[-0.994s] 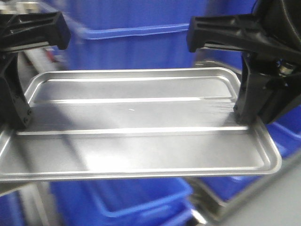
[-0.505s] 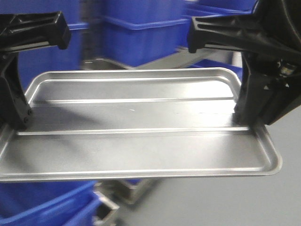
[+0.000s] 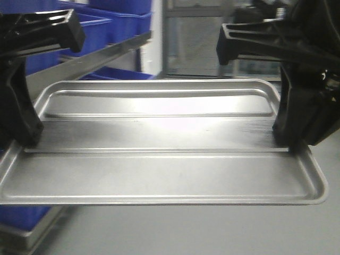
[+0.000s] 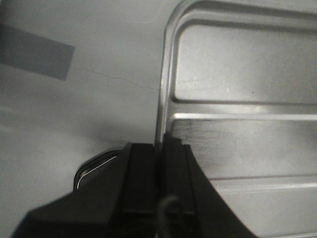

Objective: Grab silver tray and place in blue box
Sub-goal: 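Hold the tray level in both grippers while the base drives to the crates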

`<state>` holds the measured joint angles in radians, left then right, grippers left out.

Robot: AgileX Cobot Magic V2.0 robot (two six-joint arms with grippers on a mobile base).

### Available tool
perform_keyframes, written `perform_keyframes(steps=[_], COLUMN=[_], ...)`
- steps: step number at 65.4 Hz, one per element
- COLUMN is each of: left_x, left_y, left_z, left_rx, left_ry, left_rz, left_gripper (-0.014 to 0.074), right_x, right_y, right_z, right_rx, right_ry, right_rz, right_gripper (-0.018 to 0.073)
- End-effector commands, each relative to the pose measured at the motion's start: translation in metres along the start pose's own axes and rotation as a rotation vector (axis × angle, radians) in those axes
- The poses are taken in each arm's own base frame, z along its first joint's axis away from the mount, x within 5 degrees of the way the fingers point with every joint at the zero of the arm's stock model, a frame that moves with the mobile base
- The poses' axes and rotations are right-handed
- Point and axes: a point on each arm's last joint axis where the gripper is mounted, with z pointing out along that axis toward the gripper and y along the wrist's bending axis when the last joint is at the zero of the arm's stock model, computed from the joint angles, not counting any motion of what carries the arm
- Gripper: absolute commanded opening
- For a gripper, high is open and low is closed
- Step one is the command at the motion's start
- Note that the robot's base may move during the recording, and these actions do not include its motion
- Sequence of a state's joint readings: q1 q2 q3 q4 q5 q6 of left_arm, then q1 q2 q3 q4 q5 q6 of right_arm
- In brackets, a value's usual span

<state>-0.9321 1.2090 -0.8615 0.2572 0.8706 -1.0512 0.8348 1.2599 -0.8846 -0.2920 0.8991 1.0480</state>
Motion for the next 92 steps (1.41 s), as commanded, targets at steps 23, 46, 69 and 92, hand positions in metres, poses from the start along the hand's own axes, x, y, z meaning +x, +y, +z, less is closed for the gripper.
perform_keyframes(steps=[23, 46, 69, 92], left_x=[-0.0044, -0.0044, -0.0044, -0.0044], left_y=[0.0047, 0.0047, 0.0047, 0.0047], left_z=[-0.0091, -0.0091, -0.0091, -0.0091], left_rx=[-0.041, -0.041, -0.041, -0.041], left_ry=[-0.034, -0.034, -0.034, -0.034], left_rz=[0.016, 0.016, 0.016, 0.016], left_gripper=[-0.0104, -0.0104, -0.0104, -0.0104], right_x=[-0.0028, -0.0017, -0.0013, -0.0013], right_y=[-0.0155, -0.0174, -0.0181, -0.0182], right_z=[-0.0121, -0.0124, -0.0125, -0.0125], right_rx=[0.129, 0.150, 0.157, 0.158], right_ry=[-0.007, 0.005, 0.009, 0.010], right_rz=[-0.014, -0.013, -0.013, -0.013], right_gripper=[0.0049, 0.0049, 0.0049, 0.0049])
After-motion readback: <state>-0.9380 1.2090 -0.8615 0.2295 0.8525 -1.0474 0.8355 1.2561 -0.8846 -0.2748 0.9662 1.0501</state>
